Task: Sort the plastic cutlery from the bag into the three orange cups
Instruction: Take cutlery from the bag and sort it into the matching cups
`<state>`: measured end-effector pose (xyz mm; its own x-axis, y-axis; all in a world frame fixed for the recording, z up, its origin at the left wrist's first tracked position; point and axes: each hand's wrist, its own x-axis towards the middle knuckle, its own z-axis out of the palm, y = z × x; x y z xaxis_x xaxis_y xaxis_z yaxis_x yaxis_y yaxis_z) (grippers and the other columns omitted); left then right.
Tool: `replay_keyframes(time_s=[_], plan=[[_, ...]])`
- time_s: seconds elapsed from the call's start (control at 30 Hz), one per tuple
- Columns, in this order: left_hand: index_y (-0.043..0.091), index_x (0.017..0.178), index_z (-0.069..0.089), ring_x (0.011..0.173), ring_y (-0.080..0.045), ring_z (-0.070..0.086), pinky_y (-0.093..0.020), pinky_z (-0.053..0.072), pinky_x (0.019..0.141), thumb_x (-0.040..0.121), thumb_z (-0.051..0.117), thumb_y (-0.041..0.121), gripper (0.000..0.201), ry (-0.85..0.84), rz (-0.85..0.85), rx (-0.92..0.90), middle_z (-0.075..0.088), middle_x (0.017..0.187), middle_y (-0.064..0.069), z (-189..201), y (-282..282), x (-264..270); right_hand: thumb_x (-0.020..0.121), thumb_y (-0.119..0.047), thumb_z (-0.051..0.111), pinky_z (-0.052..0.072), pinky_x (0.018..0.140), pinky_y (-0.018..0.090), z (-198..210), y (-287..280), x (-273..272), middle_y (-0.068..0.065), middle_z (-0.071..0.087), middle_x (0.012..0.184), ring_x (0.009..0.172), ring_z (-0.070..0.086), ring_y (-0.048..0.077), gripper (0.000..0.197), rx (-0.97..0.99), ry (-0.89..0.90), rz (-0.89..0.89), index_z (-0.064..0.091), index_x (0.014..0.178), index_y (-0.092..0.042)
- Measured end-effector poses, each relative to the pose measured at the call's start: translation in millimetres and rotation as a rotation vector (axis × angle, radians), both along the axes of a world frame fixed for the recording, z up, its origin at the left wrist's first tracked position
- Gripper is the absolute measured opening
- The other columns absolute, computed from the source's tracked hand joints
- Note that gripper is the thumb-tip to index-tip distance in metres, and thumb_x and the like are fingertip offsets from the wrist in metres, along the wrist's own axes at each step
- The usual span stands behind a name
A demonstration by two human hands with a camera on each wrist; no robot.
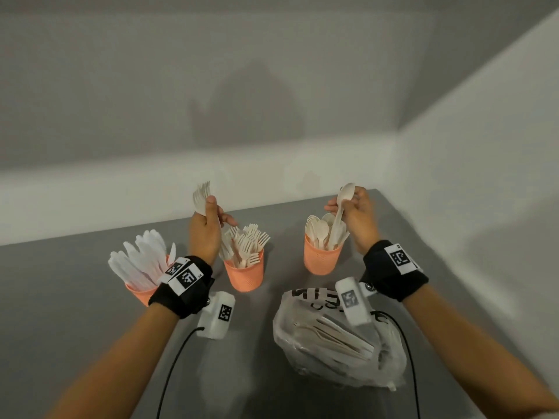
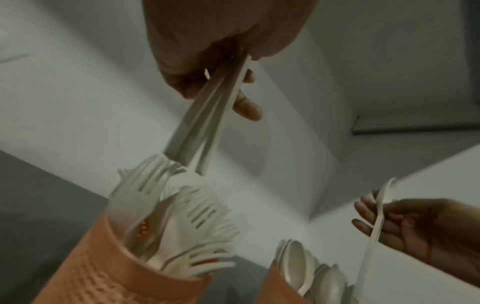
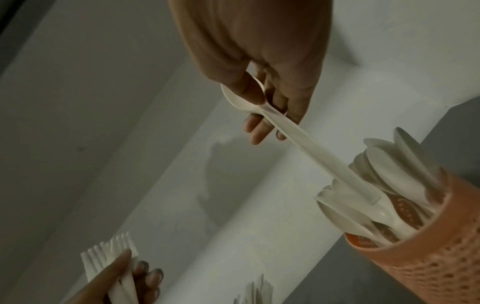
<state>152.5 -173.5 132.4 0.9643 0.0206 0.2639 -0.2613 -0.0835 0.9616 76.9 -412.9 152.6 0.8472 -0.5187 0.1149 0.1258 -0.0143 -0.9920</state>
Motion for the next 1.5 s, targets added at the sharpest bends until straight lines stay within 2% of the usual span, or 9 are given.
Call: replay_keyframes(time_s=[0.33,0.5,0.7,0.83,0.93,1.1,1.2,1.3,1.5], plan=[[0.011,0.066,0.044,0.058,0.000,0.063,-0.011,0.047,0.064,0.102,0.030,0.027,0.042,0.015,-0.058,-0.021,0.067,0.056,0.010,-35,-8,9,0.086,0.013,0.030,0.053,0.061,0.016,-38,-11,19,0.010,0.060,0.075,0.070,0.062,0.018,0.032,-0.077,0.053,-0.072,0.042,0.085,-0.016],[0.015,0.071,0.059,0.055,0.004,0.055,-0.014,0.040,0.056,0.095,0.047,0.030,0.031,-0.099,-0.005,0.251,0.059,0.060,0.009,-51,-9,9,0.085,0.005,0.041,0.050,0.076,0.037,-54,-14,24,0.004,0.059,0.077,0.078,0.062,0.025,0.029,-0.145,0.146,-0.105,0.044,0.080,-0.023],[0.002,0.101,0.063,0.076,-0.026,0.060,-0.029,0.045,0.071,0.078,0.066,0.028,0.035,-0.208,0.042,0.535,0.067,0.091,-0.016,-65,-6,9,0.078,0.014,0.041,0.042,0.065,0.011,-66,-12,21,0.011,0.060,0.091,0.082,0.054,0.018,0.031,-0.469,0.257,-0.086,0.058,0.096,-0.006],[0.000,0.114,0.058,0.087,-0.036,0.060,-0.045,0.047,0.082,0.078,0.073,0.012,0.040,-0.249,0.011,0.644,0.065,0.094,-0.020,-65,-3,9,0.079,0.013,0.040,0.042,0.081,0.023,-68,-9,18,0.015,0.058,0.105,0.096,0.056,0.024,0.034,-0.734,0.281,-0.079,0.064,0.095,-0.004],[0.001,0.112,0.060,0.083,-0.038,0.060,-0.042,0.045,0.077,0.084,0.062,0.022,0.035,-0.347,-0.030,0.773,0.065,0.088,-0.021,-67,1,12,0.084,0.002,0.044,0.039,0.100,0.035,-60,-4,13,0.015,0.050,0.124,0.120,0.045,0.029,0.036,-0.946,0.385,-0.027,0.061,0.114,-0.006],[0.014,0.118,0.049,0.094,-0.022,0.052,-0.029,0.031,0.080,0.087,0.043,0.027,0.035,-0.521,-0.079,0.943,0.067,0.102,-0.016,-69,3,21,0.096,-0.022,0.032,0.001,0.118,0.046,-58,6,14,0.016,0.008,0.157,0.147,0.002,0.027,0.051,-1.309,0.632,0.153,0.025,0.144,-0.004],[0.009,0.122,0.055,0.103,-0.029,0.064,-0.036,0.031,0.098,0.093,0.033,0.027,0.040,-0.529,-0.127,1.121,0.066,0.117,-0.014,-74,4,22,0.090,-0.038,0.007,-0.001,0.117,0.047,-71,6,15,0.018,0.003,0.158,0.147,0.002,0.027,0.069,-1.326,0.714,0.190,0.012,0.147,0.001],[0.003,0.119,0.061,0.114,-0.031,0.060,-0.060,0.027,0.105,0.094,0.024,0.033,0.054,-0.425,-0.118,1.289,0.063,0.124,-0.014,-77,4,17,0.072,-0.048,-0.012,0.001,0.117,0.048,-79,3,14,0.018,0.008,0.157,0.146,0.008,0.029,0.092,-1.355,0.692,0.176,0.011,0.148,-0.003],[-0.001,0.134,0.046,0.132,-0.032,0.042,-0.053,0.021,0.113,0.081,-0.018,0.066,0.107,-0.254,-0.234,1.312,0.048,0.140,-0.019,-71,0,12,0.098,-0.046,0.024,-0.002,0.115,0.055,-76,-2,19,0.013,0.004,0.159,0.147,0.002,0.027,0.062,-1.269,0.724,0.224,0.008,0.150,-0.017]])
